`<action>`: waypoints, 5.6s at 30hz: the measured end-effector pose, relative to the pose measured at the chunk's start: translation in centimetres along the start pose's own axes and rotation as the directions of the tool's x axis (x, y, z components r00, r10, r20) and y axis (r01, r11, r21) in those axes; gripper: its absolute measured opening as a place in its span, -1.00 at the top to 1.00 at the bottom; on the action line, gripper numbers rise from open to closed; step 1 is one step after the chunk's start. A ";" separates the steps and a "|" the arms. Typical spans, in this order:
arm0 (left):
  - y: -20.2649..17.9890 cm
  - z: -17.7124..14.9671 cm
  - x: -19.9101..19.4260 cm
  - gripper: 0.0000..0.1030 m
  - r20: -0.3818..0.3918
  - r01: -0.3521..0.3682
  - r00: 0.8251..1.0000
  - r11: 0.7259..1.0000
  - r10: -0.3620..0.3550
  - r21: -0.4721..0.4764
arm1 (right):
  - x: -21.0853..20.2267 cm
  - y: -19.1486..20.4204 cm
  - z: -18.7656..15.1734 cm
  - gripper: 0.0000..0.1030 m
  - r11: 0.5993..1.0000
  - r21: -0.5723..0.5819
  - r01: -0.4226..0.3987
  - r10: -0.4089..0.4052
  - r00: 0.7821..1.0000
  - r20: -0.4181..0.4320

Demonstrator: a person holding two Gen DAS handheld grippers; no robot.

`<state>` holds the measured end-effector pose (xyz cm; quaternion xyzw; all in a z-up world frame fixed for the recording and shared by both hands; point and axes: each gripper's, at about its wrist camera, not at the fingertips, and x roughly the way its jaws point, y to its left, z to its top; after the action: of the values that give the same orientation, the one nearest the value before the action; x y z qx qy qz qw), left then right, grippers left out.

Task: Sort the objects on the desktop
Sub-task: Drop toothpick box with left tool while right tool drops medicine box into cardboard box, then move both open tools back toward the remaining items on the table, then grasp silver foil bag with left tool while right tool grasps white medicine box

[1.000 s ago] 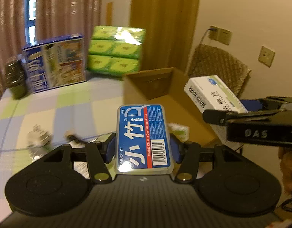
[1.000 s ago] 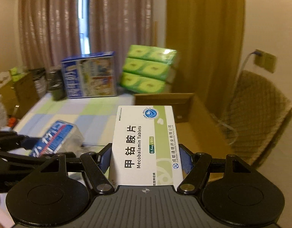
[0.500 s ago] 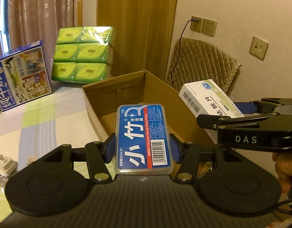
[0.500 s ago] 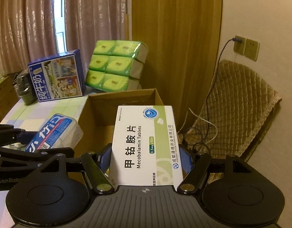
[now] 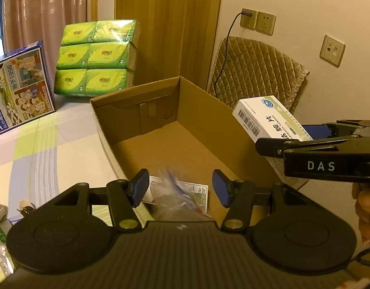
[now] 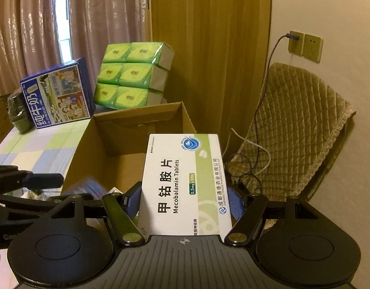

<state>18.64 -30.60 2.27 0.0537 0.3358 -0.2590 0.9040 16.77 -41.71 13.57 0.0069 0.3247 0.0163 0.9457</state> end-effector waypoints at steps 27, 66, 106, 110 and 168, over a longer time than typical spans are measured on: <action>5.1 -3.0 -6.1 -0.17 0.025 -0.086 0.996 0.995 0.087 -0.047 | -2.5 3.3 0.1 -0.65 0.997 0.030 -0.068 0.067 0.997 0.036; 17.5 -17.9 -20.9 -0.98 -0.050 -0.407 0.913 0.894 0.405 -0.188 | -7.4 20.2 -7.4 -0.97 0.941 -0.090 -0.326 0.330 0.944 0.031; 27.5 -17.2 -10.0 -0.98 -0.132 -0.324 0.946 0.895 0.297 -0.306 | 9.9 28.5 -10.2 -0.04 0.851 -0.319 -0.417 0.364 0.907 -0.214; 28.0 -16.9 -9.4 -0.98 -0.132 -0.327 0.944 0.895 0.301 -0.303 | 10.8 29.5 -10.4 -0.04 0.838 -0.338 -0.429 0.371 0.901 -0.222; 28.3 -18.3 -8.3 -0.22 -0.284 -0.189 0.951 0.956 0.122 -0.223 | 10.5 31.0 -12.2 0.31 0.827 -0.306 -0.472 0.373 0.867 -0.330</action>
<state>17.01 2.31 -8.76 0.0013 0.4789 -0.1327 0.8678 16.74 -10.36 -1.74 -0.1047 0.4249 0.2896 0.8513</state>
